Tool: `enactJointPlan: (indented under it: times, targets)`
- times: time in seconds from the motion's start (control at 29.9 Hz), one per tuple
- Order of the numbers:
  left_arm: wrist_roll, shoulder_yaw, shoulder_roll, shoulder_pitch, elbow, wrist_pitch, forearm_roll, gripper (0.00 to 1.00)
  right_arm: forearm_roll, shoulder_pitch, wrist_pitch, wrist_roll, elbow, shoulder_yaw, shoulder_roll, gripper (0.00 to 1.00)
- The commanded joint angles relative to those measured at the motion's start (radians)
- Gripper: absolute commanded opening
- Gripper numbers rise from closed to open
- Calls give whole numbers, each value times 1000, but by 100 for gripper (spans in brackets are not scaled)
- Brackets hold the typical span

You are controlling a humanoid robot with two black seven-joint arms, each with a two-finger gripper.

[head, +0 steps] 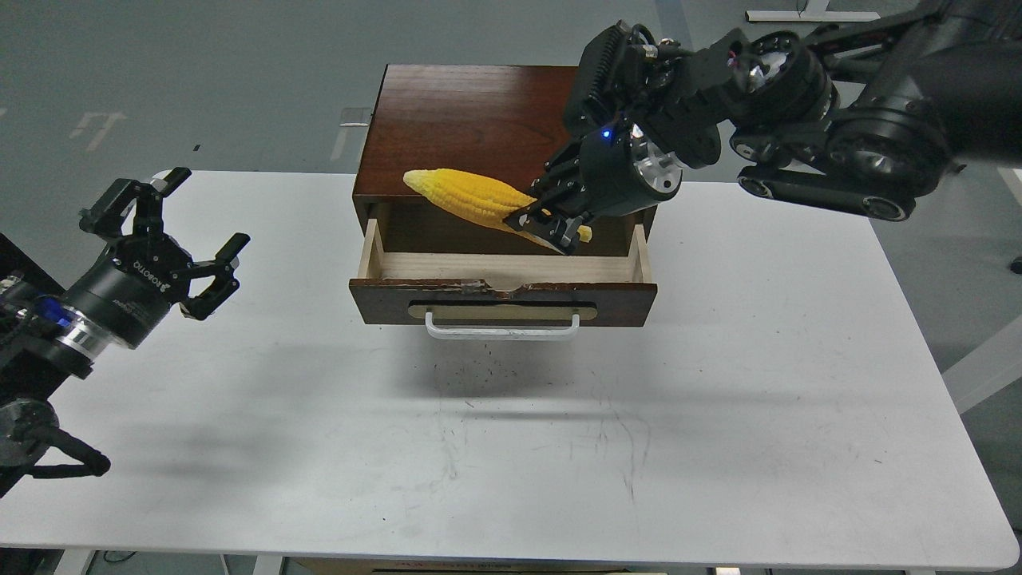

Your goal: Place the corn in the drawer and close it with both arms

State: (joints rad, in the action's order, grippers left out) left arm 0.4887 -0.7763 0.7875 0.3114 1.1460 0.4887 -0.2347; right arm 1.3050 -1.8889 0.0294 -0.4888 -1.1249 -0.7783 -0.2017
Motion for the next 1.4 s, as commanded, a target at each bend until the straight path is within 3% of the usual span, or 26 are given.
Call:
enactJointPlan:
  times: [0.0,0.17,0.2,0.37,0.57,0.64,0.77,0.9,1.1,1.27,1.37]
  targets:
    - [0,-1,1,-3,1,0,0,100,0,17,-11,0,0,-18,4,8]
    - [0,-3,2,-6,1,0,0,100,-1,34,-13,0,14,-18,13,22]
    - [0,-3,2,-6,1,0,0,100,-1,37,-13,0,14,-18,18,32]
    - [0,-5,2,-6,1,0,0,100,-6,42,-13,0,16,-18,19,54]
    - [0,-3,1,-8,1,0,0,100,-16,47,-19,0,14,-10,15,74]
    - [0,-5,1,-8,1,0,0,100,-18,47,-20,0,16,-9,13,75]
    - [0,-5,-1,-8,1,0,0,100,-77,36,-23,0,13,8,-8,92]
    - [0,-5,1,-8,1,0,0,100,-180,28,-22,0,11,59,-42,95]
    - [0,-5,1,-8,1,0,0,100,-430,50,-13,0,11,171,-186,96]
    - [0,2,-4,-8,1,0,-1,100,-599,177,-14,0,16,241,-323,96]
    - [0,3,-11,-8,1,0,-1,100,-710,358,-13,0,17,390,-412,96]
